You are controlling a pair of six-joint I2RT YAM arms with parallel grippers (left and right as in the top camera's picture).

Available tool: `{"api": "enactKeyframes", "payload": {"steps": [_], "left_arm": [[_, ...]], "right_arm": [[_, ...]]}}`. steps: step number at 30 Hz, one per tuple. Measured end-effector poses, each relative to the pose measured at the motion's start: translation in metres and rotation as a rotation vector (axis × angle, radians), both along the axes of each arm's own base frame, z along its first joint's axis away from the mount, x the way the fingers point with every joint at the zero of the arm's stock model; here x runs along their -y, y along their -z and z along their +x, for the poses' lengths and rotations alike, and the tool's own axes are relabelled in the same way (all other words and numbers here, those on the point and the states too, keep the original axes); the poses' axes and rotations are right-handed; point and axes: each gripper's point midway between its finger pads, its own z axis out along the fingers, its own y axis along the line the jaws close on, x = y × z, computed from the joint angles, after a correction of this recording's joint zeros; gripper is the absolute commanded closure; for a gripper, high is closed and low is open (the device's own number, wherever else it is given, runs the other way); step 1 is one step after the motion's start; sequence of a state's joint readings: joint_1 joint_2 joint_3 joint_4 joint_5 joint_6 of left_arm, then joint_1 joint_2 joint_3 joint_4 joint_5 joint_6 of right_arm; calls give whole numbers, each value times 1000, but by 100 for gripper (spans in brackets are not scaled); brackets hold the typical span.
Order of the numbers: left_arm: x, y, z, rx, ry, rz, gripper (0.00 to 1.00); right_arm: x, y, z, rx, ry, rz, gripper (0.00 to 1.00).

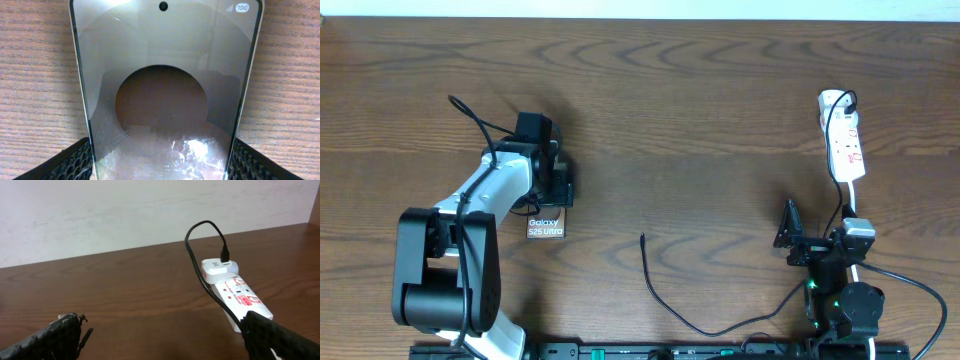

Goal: Plug charger to phone and switch on socket

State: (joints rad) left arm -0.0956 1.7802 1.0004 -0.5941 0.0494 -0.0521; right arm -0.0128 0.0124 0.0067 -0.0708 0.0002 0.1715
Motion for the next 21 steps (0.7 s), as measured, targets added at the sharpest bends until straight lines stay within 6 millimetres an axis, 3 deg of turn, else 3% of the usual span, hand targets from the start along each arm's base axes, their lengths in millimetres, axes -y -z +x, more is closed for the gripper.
{"api": "enactKeyframes", "payload": {"steps": [4,8,13,21], "left_arm": [[0,0,0,0,0,0,47],[0,0,0,0,0,0,30],[0,0,0,0,0,0,13],[0,2,-1,-1,-4,-1,4]], "right_arm": [[0,0,0,0,0,0,1],[0,0,0,0,0,0,1],[0,0,0,0,0,0,1],[0,0,0,0,0,0,1]]}}
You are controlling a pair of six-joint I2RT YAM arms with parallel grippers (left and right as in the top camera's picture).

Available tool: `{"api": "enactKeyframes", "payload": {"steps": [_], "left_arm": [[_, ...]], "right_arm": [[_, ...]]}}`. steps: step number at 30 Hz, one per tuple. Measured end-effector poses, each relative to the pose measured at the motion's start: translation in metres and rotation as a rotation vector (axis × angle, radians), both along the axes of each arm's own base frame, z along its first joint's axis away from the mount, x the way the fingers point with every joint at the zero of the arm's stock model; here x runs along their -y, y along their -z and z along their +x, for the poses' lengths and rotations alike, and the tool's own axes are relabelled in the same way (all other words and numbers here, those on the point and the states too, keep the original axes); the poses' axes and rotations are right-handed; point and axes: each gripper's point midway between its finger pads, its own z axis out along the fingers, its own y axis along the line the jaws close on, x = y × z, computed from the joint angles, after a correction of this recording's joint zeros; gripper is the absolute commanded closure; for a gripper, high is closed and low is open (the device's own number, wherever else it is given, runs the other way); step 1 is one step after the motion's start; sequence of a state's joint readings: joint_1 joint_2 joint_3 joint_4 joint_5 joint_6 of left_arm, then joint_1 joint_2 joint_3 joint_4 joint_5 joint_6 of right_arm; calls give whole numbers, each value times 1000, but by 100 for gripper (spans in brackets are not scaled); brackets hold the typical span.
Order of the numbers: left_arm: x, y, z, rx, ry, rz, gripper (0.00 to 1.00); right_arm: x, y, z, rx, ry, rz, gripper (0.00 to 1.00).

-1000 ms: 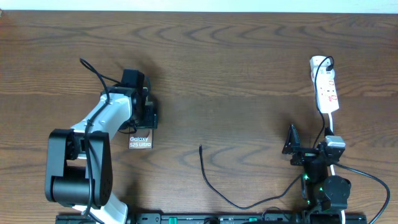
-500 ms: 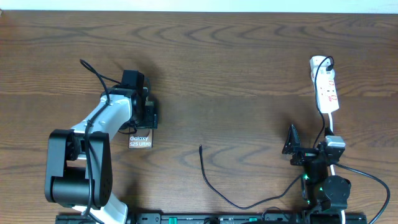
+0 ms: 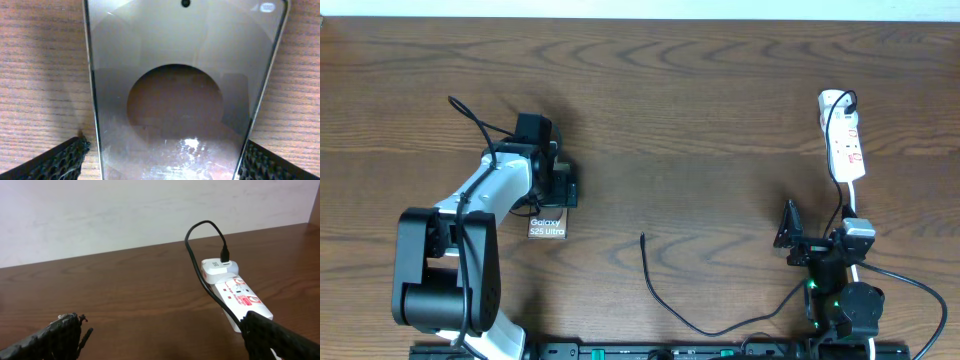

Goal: Plug charger to phone and switch on socket

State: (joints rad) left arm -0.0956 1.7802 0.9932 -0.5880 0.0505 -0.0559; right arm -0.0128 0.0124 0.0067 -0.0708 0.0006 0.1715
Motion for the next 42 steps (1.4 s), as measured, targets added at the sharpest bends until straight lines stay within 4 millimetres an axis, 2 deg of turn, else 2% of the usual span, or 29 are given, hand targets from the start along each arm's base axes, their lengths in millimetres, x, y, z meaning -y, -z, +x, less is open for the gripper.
{"api": "enactKeyframes", "payload": {"steps": [42], "left_arm": [[4,0,-2,-9,54,-20,3]], "right_arm": [[0,0,0,0,0,0,1]]}}
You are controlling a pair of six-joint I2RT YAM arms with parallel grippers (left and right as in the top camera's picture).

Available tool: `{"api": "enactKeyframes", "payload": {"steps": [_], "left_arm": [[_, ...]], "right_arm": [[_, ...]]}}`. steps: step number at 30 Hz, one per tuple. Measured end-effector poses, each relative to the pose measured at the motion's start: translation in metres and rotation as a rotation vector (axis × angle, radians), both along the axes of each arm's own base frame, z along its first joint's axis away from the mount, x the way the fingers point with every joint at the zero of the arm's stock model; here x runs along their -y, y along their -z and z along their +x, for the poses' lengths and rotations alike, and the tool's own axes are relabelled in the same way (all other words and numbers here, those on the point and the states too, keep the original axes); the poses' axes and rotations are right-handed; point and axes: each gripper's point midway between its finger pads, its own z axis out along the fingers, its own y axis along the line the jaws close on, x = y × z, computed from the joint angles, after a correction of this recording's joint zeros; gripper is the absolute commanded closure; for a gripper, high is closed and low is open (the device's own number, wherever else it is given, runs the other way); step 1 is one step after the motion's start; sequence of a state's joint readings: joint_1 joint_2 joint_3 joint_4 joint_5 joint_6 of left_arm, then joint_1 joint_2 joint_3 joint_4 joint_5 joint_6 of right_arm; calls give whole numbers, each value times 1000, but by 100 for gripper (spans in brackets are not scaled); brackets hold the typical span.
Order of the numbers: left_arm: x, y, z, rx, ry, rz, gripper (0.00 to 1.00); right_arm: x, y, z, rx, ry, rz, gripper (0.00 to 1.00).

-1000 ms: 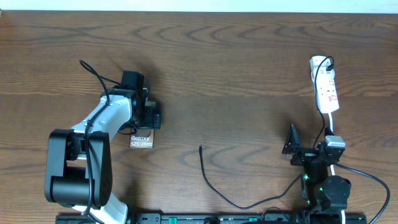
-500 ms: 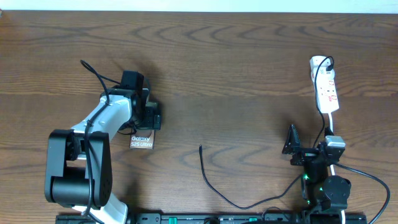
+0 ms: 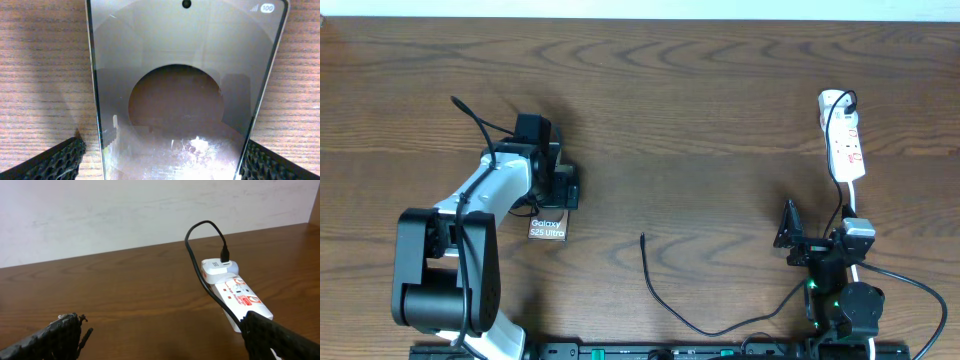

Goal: Plug charger to phone and switch on socket

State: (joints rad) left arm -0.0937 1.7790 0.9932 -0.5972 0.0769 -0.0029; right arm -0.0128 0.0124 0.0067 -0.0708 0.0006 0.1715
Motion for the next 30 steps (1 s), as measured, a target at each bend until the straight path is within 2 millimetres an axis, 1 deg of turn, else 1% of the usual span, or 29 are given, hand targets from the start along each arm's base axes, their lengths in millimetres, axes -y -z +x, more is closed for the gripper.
{"api": "enactKeyframes", "payload": {"steps": [9,14,17,22,30], "left_arm": [[-1,0,1,3,-34,7,3],[2,0,1,2,-42,-12,3],[5,-1,1,2,-20,-36,3],[17,-5,1,6,19,-102,3],[22,-6,0,8,38,-132,3]], "right_arm": [[0,0,0,0,0,0,1],[0,0,0,0,0,0,1],[0,0,0,0,0,0,1],[0,0,0,0,0,0,1],[0,0,0,0,0,0,1]]}}
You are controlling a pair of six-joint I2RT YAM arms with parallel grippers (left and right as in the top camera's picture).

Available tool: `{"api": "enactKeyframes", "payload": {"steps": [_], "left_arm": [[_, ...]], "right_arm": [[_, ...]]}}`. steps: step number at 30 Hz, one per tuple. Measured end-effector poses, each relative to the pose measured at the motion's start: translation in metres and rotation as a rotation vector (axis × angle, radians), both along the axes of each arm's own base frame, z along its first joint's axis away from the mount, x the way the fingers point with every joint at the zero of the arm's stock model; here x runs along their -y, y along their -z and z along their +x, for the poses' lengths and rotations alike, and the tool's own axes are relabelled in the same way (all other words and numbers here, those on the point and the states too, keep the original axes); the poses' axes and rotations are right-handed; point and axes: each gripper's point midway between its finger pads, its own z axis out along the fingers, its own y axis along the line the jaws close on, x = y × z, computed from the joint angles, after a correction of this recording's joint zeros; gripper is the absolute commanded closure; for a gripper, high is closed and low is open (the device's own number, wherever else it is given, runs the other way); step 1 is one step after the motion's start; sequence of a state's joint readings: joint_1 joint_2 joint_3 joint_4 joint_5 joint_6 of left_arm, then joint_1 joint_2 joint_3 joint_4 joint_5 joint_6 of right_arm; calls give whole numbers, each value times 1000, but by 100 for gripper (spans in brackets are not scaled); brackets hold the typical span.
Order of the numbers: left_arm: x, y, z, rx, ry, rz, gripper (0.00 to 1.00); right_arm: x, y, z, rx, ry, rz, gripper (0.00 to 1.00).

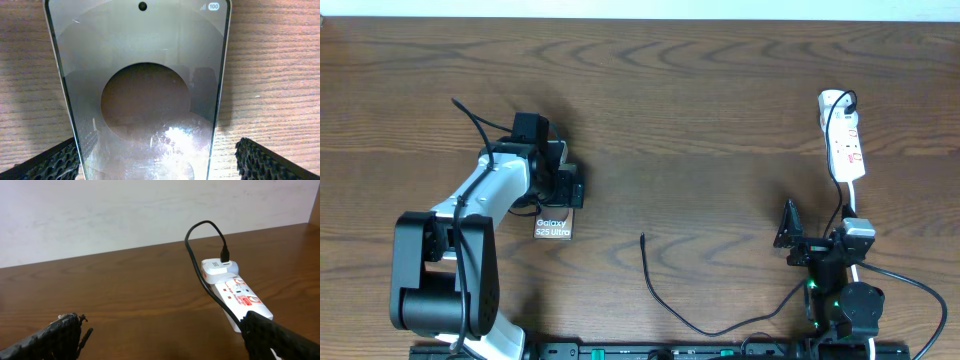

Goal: Plug charger to phone and switch on socket

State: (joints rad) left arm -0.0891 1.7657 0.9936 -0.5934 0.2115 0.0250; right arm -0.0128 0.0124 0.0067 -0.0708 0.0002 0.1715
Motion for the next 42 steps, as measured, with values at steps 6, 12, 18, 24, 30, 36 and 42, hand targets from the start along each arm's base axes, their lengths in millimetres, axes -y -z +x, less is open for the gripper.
{"api": "enactKeyframes", "payload": {"steps": [6,12,18,24,30,36,42], "left_arm": [[-1,0,0,0,2,7,3],[-1,0,-1,-1,4,9,3],[-5,1,-2,-8,-22,39,3],[-8,2,-3,-13,-46,57,3],[-9,3,-3,-13,-50,60,3],[-9,3,-3,-13,-50,60,3],[-10,3,-4,-15,-51,70,3]], "right_arm": [[0,0,0,0,0,0,1],[0,0,0,0,0,0,1],[0,0,0,0,0,0,1],[0,0,0,0,0,0,1],[0,0,0,0,0,0,1],[0,0,0,0,0,0,1],[0,0,0,0,0,0,1]]}}
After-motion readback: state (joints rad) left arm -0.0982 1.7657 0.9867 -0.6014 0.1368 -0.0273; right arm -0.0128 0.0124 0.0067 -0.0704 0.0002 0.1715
